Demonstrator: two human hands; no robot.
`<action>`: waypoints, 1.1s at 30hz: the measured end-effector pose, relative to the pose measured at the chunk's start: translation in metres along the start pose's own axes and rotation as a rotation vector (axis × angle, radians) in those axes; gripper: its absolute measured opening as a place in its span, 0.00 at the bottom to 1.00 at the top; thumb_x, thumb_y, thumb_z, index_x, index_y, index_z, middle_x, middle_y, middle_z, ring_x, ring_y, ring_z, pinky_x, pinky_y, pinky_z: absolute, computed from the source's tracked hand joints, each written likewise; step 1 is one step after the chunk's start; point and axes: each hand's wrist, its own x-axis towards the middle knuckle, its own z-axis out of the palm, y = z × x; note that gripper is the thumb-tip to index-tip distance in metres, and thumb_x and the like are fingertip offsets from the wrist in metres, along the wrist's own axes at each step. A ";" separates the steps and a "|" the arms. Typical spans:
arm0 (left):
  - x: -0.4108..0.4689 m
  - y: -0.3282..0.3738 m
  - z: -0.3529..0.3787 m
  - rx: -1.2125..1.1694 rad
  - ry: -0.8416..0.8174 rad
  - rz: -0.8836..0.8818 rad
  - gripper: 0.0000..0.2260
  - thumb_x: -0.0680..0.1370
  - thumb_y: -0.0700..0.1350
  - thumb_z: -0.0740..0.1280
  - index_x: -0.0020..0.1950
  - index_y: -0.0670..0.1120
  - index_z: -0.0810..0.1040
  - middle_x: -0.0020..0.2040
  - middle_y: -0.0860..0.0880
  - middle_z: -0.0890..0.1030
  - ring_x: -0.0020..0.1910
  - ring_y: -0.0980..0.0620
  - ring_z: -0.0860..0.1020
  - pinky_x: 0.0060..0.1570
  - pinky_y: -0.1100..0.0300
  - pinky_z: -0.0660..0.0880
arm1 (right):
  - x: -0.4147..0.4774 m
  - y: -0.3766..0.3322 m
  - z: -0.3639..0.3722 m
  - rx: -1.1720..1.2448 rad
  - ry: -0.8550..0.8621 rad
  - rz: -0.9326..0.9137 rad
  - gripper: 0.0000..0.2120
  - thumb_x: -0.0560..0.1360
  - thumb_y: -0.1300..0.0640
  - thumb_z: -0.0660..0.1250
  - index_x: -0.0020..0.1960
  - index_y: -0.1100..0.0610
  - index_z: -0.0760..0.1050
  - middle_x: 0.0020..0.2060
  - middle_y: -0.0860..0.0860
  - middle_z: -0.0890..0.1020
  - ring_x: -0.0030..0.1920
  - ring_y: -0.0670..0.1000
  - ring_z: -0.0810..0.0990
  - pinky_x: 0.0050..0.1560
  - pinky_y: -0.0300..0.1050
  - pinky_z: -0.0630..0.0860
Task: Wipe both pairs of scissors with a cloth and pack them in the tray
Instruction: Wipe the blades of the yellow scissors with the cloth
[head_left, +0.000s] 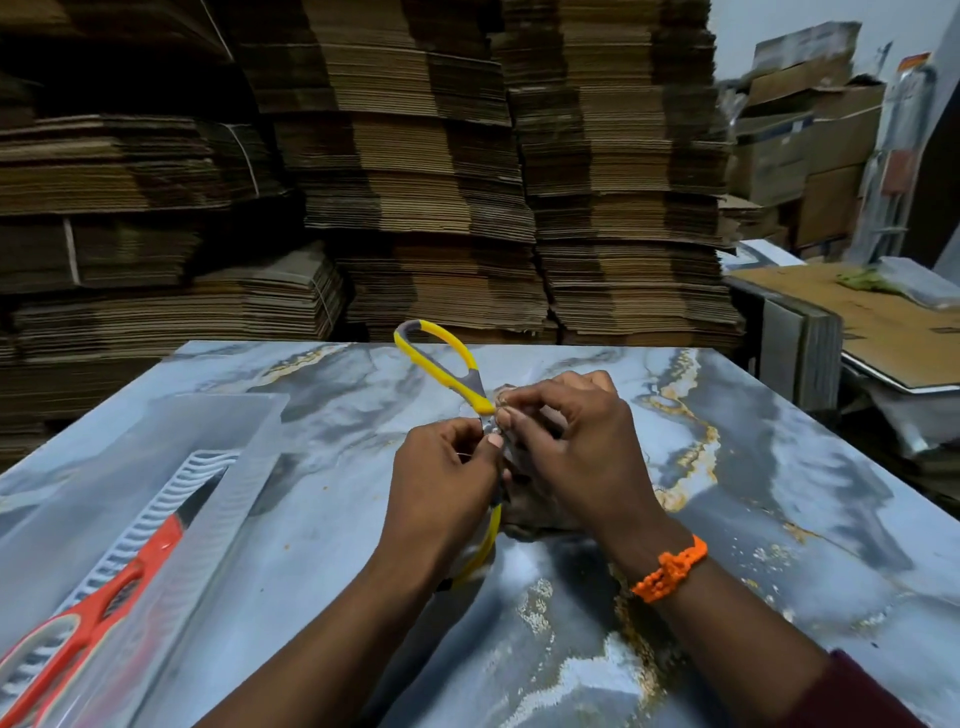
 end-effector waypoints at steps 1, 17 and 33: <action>-0.001 0.000 0.000 0.012 0.018 0.016 0.08 0.80 0.41 0.70 0.43 0.44 0.86 0.32 0.45 0.85 0.30 0.47 0.82 0.39 0.45 0.83 | 0.000 0.000 0.000 -0.009 0.010 -0.010 0.06 0.74 0.57 0.77 0.50 0.50 0.87 0.41 0.46 0.83 0.49 0.46 0.70 0.46 0.27 0.66; 0.005 0.007 -0.003 -0.159 -0.002 -0.059 0.11 0.79 0.39 0.71 0.41 0.32 0.81 0.27 0.45 0.80 0.30 0.46 0.79 0.34 0.52 0.78 | 0.025 0.063 -0.043 0.252 0.384 0.403 0.02 0.77 0.58 0.74 0.47 0.52 0.84 0.41 0.48 0.86 0.43 0.46 0.84 0.48 0.48 0.82; 0.005 0.001 -0.008 0.007 0.034 -0.028 0.13 0.78 0.39 0.72 0.33 0.42 0.82 0.25 0.47 0.80 0.25 0.49 0.77 0.25 0.59 0.75 | 0.007 0.012 -0.003 -0.002 0.062 0.055 0.05 0.72 0.49 0.77 0.47 0.43 0.86 0.54 0.47 0.71 0.57 0.49 0.67 0.57 0.61 0.75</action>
